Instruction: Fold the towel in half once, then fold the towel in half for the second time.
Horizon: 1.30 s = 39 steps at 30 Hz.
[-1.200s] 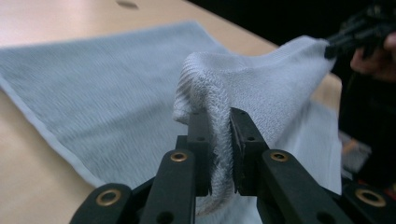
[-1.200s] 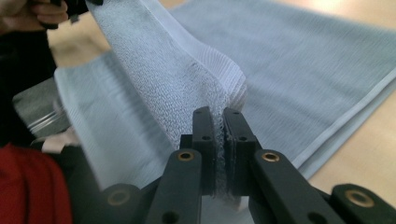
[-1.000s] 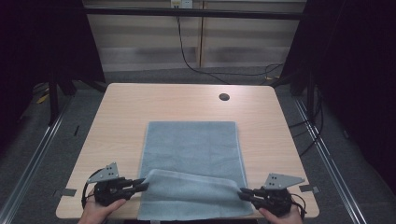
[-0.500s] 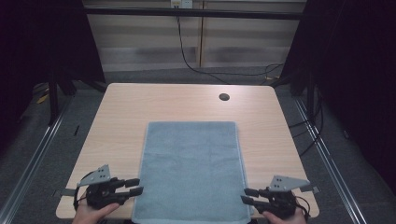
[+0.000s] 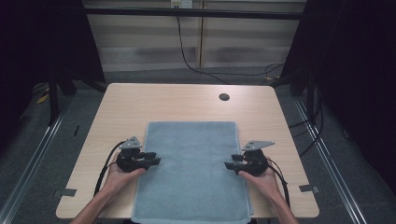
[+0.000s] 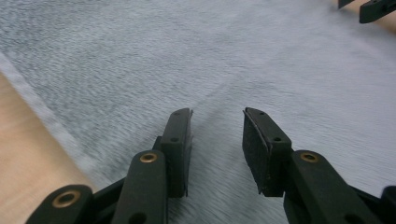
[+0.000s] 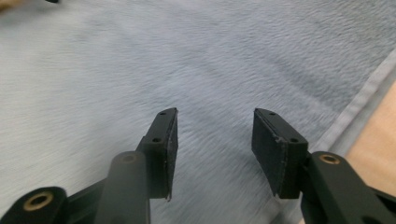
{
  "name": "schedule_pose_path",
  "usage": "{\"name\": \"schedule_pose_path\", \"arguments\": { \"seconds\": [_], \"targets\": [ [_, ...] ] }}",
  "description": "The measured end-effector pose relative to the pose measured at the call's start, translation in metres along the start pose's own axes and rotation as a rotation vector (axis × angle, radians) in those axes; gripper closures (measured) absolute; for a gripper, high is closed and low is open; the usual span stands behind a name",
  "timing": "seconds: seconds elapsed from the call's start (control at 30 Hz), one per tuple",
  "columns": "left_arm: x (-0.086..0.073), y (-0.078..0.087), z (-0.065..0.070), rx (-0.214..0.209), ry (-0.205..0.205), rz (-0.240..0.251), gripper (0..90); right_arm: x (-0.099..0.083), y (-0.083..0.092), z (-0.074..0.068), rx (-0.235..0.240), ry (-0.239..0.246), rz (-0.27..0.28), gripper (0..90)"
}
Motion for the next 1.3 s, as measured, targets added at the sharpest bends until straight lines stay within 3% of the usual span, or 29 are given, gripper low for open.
{"name": "schedule_pose_path", "arguments": {
  "seconds": [0.2, 0.3, 0.43, 0.5, 0.53, 0.6, 0.7, 0.8, 0.87, 0.93, 0.97, 1.03, 1.13, 1.23, 1.3],
  "targets": [
    [-0.004, -0.005, 0.0, 0.005, -0.011, -0.01, 61.1, 0.004, -0.021, -0.001, -0.04, 0.026, -0.025, 47.9],
    [-0.007, -0.004, 0.0, 0.0, 0.002, 0.002, 62.1, 0.003, -0.021, -0.003, -0.042, 0.037, -0.035, 46.9],
    [-0.011, -0.002, 0.006, 0.008, -0.01, -0.012, 62.0, -0.003, -0.016, -0.01, -0.041, 0.04, -0.055, 46.3],
    [-0.015, 0.001, 0.012, -0.006, -0.001, -0.014, 62.0, -0.009, -0.01, -0.016, -0.042, 0.064, -0.062, 46.2],
    [-0.018, 0.004, 0.018, 0.013, -0.008, -0.011, 62.1, -0.012, -0.006, -0.019, -0.03, 0.064, -0.064, 46.3],
    [-0.023, 0.005, 0.025, 0.009, -0.024, -0.019, 61.3, -0.018, 0.0, -0.024, -0.009, 0.066, -0.063, 46.3],
    [-0.03, 0.011, 0.037, -0.04, 0.024, -0.025, 60.9, -0.026, 0.01, -0.031, 0.003, 0.069, -0.079, 46.5],
    [-0.037, 0.015, 0.051, -0.039, -0.025, -0.052, 60.8, -0.034, 0.02, -0.038, 0.021, 0.073, -0.07, 46.5],
    [-0.041, 0.018, 0.06, -0.05, -0.028, -0.069, 59.3, -0.038, 0.023, -0.04, 0.025, 0.07, -0.061, 46.5],
    [-0.043, 0.023, 0.07, -0.028, -0.042, -0.054, 58.5, -0.04, 0.027, -0.044, 0.027, 0.08, -0.077, 46.3],
    [-0.043, 0.026, 0.077, -0.07, -0.031, -0.043, 55.7, -0.041, 0.028, -0.047, 0.029, 0.084, -0.09, 45.8],
    [-0.044, 0.029, 0.081, -0.078, -0.048, -0.043, 54.1, -0.041, 0.032, -0.051, 0.048, 0.083, -0.101, 42.7],
    [-0.036, 0.034, 0.072, -0.074, -0.031, -0.015, 51.0, -0.035, 0.036, -0.047, 0.056, 0.06, -0.072, 39.2],
    [-0.019, 0.04, 0.05, -0.022, -0.029, 0.006, 47.5, -0.017, 0.038, -0.032, 0.023, 0.043, -0.015, 37.7],
    [-0.004, 0.043, 0.029, 0.009, -0.018, 0.029, 45.5, -0.002, 0.034, -0.016, -0.015, 0.043, 0.0, 37.8]
  ]
}}
Point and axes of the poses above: each handheld gripper's, and its own axes: y roughly backward along the jaws, x roughly out of its top, z roughly to its right, the point moved 6 cm from there along -y, roughly forward along the jaws, and after that the axes turned 11 degrees about -x, right-handed, at the moved point
